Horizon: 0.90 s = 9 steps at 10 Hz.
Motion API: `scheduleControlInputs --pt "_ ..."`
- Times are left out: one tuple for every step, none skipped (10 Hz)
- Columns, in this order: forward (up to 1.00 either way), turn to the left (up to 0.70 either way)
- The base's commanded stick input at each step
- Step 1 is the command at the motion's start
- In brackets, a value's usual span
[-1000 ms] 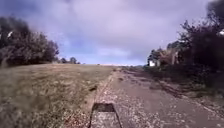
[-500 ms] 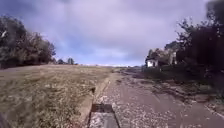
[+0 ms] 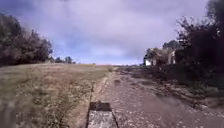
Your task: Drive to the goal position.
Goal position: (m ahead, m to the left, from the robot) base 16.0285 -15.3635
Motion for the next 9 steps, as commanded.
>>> scheduleControlInputs --pt "0.7 0.0" --pt "0.7 0.0" --pt "0.7 -0.01" --pt "0.7 -0.04" --pt "0.7 -0.07" --pt "0.7 -0.1" --pt "0.7 -0.12" --pt "0.7 -0.13" --pt "0.7 -0.13"
